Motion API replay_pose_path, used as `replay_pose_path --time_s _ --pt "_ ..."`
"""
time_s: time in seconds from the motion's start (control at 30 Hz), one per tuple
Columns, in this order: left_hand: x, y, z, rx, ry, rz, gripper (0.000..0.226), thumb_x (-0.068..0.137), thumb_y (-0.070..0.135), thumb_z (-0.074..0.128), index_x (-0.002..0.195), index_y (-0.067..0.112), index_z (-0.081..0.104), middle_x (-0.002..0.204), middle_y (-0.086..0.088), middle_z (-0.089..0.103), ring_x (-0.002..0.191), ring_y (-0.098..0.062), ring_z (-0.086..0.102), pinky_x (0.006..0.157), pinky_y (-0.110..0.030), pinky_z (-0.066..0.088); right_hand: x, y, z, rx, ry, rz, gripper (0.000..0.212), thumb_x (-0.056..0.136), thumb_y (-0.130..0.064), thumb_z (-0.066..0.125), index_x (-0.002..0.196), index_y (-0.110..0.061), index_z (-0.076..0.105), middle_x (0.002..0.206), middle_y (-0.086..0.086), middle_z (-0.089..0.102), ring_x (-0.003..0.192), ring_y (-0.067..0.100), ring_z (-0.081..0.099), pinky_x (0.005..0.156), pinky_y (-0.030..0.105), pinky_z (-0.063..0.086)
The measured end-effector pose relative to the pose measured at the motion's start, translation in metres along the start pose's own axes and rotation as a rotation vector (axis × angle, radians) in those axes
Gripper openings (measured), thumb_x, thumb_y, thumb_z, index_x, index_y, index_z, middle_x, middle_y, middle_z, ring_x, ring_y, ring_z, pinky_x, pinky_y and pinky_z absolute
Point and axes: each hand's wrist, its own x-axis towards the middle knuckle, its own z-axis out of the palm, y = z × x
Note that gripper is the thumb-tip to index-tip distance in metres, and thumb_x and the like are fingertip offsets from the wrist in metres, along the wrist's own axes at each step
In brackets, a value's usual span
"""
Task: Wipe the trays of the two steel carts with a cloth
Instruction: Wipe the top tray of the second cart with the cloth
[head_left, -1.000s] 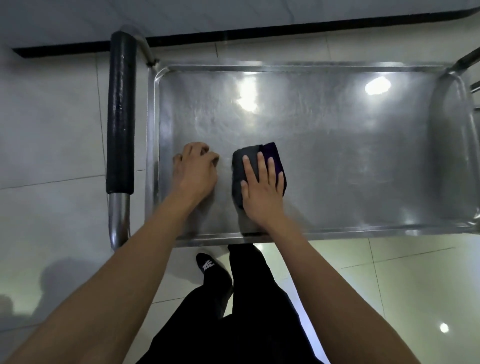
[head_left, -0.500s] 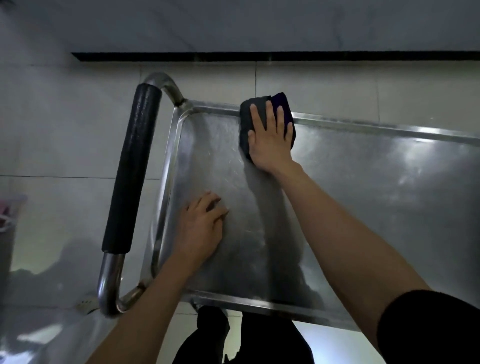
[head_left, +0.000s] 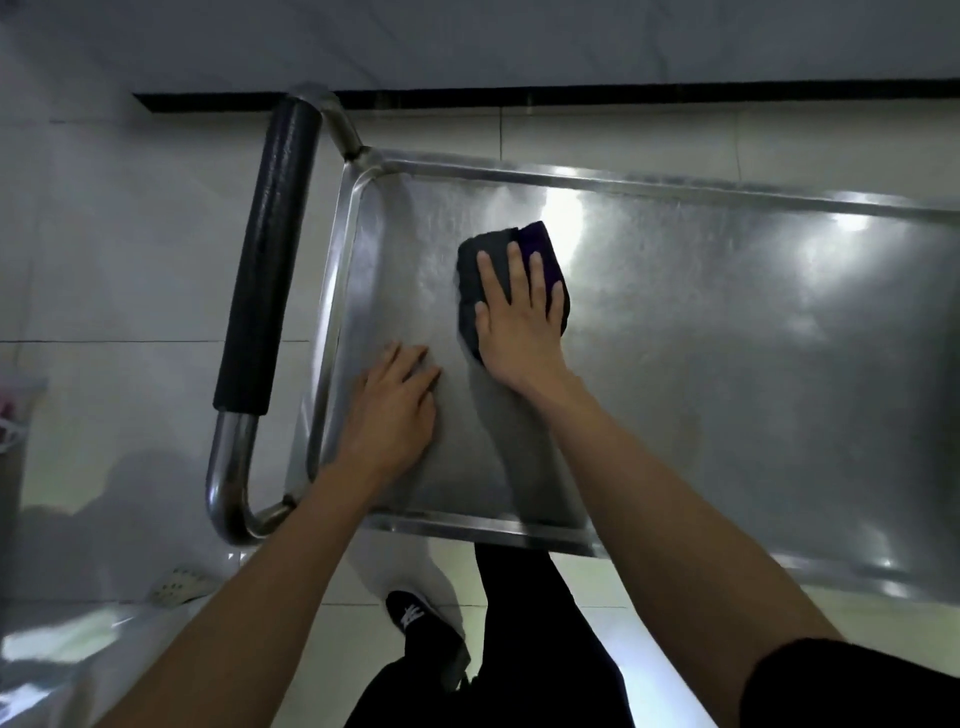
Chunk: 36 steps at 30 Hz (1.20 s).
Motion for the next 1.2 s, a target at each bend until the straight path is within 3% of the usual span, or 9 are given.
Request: replay_pose_path --time_s 0.1,0.33,0.5,0.67,0.83,0.93,1.2 --pt "-0.034 -0.011 0.001 0.004 0.046 -0.036 0.03 0.093 0.015 0.059 0.122 0.01 0.067 0.143 -0.011 0.052 0.136 -0.033 0.04 0.107 -0.052 0.042 -0.064 -0.011 0.014 -0.012 -0.025 -0.019 0.059 0.105 -0.04 0.019 0.159 -0.031 -0.002 0.167 0.004 -0.011 0.153 0.028 -0.013 0.122 0.055 -0.002" --pt "-0.108 -0.038 0.012 0.085 -0.067 -0.037 0.038 0.097 0.021 0.05 0.132 0.013 0.062 0.152 -0.01 0.041 0.142 -0.032 0.033 0.114 -0.051 0.035 -0.219 -0.052 0.058 -0.044 -0.059 -0.008 0.06 0.105 -0.04 0.023 0.159 -0.031 -0.002 0.167 0.004 -0.011 0.153 0.028 -0.013 0.122 0.055 0.003" --pt "-0.13 -0.04 0.012 0.088 -0.101 -0.015 0.039 0.099 0.016 0.045 0.136 0.013 0.059 0.155 -0.01 0.036 0.147 -0.03 0.024 0.113 -0.049 0.035 -0.246 -0.064 0.066 -0.033 -0.061 0.031 0.059 0.105 -0.041 0.022 0.159 -0.033 0.001 0.167 0.002 -0.007 0.153 0.027 -0.009 0.122 0.054 0.003" --pt "-0.124 -0.038 0.009 0.081 -0.077 -0.02 0.036 0.1 0.017 0.045 0.131 0.013 0.062 0.151 -0.01 0.041 0.143 -0.029 0.03 0.112 -0.047 0.035 -0.228 -0.061 0.063 -0.01 -0.084 0.022 0.056 0.104 -0.043 0.014 0.158 -0.039 -0.001 0.167 -0.002 -0.008 0.153 0.023 -0.012 0.123 0.052 0.001" --pt "-0.099 -0.032 0.001 0.064 0.009 -0.058 0.029 0.099 0.02 0.049 0.119 0.015 0.07 0.134 -0.005 0.055 0.125 -0.026 0.045 0.104 -0.043 0.041 -0.176 -0.059 0.053 0.022 -0.084 0.027 0.055 0.105 -0.042 0.017 0.157 -0.041 -0.001 0.167 -0.004 -0.008 0.153 0.022 -0.012 0.123 0.052 -0.002" --pt "-0.072 -0.028 -0.004 0.063 0.039 -0.069 0.028 0.098 0.021 0.05 0.116 0.013 0.071 0.128 -0.006 0.059 0.119 -0.027 0.048 0.101 -0.045 0.042 -0.124 -0.051 0.037 0.028 -0.102 0.012 0.056 0.105 -0.041 0.019 0.157 -0.04 -0.001 0.167 -0.003 -0.01 0.153 0.023 -0.013 0.122 0.053 -0.002" --pt "0.025 -0.017 -0.023 0.035 0.053 -0.137 0.031 0.097 0.022 0.052 0.122 0.017 0.069 0.137 -0.008 0.055 0.127 -0.027 0.046 0.11 -0.046 0.038 0.047 -0.027 -0.013 -0.001 -0.144 -0.121 0.055 0.105 -0.039 0.023 0.158 -0.037 0.008 0.168 -0.001 -0.004 0.153 0.025 -0.009 0.122 0.051 -0.003"
